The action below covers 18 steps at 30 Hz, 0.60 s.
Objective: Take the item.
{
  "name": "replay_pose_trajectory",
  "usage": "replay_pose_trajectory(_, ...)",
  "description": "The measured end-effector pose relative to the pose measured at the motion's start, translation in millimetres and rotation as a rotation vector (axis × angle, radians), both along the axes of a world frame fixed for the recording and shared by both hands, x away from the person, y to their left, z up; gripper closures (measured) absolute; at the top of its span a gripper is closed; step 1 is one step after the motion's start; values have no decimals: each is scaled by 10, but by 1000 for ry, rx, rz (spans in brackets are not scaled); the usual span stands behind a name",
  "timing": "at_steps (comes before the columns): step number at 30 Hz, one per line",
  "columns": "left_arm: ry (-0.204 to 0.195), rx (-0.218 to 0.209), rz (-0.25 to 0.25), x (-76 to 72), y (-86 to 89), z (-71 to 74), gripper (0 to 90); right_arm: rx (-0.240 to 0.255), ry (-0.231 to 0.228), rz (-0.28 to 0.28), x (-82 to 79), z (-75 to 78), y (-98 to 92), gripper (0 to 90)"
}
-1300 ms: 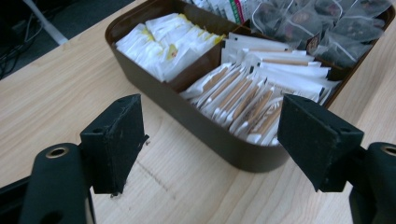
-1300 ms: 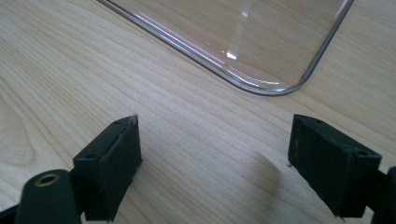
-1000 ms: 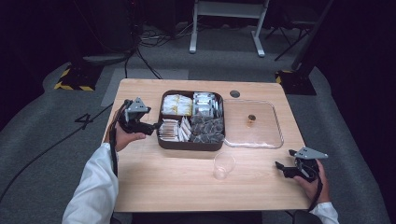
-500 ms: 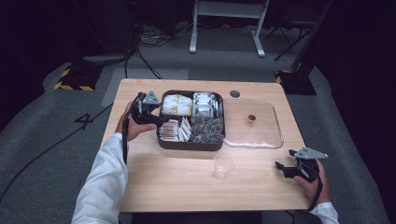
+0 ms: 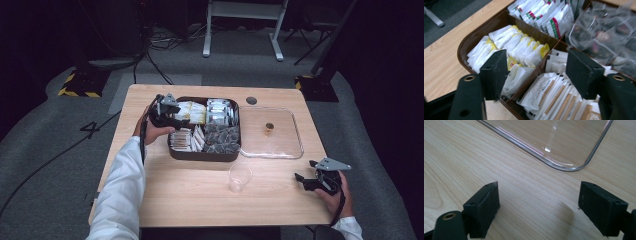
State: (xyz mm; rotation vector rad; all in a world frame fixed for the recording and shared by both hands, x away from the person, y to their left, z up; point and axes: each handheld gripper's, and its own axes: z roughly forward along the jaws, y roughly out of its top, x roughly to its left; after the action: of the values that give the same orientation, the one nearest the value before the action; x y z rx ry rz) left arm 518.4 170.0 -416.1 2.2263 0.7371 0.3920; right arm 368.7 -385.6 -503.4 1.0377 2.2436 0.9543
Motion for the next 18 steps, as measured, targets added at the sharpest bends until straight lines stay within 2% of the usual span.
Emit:
replay_pose_trajectory(4, 21, 19, -4, 66, -16, -77, 396, -3, -4, 0, -5, 0, 4, 175)
replay_pose_trajectory(5, 33, 12, 8, 97, -20, -119, 401, -1, -2, 0, -4, 0, 3, 175)
replay_pose_trajectory(7, 31, 28, 32, 134, -19, -153, 402, -2, -2, 1, -3, 0, 2, 175)
replay_pose_trajectory(9, 50, 19, 51, 169, -10, -177, 398, -2, -2, 1, -3, 0, 2, 175)
replay_pose_trajectory(15, 72, 8, 53, 221, -26, -237, 456, -2, -2, 1, -3, 0, 2, 175)
replay_pose_trajectory(18, 90, 22, 52, 250, -57, -273, 521, -2, -2, 0, -4, 0, 3, 175)
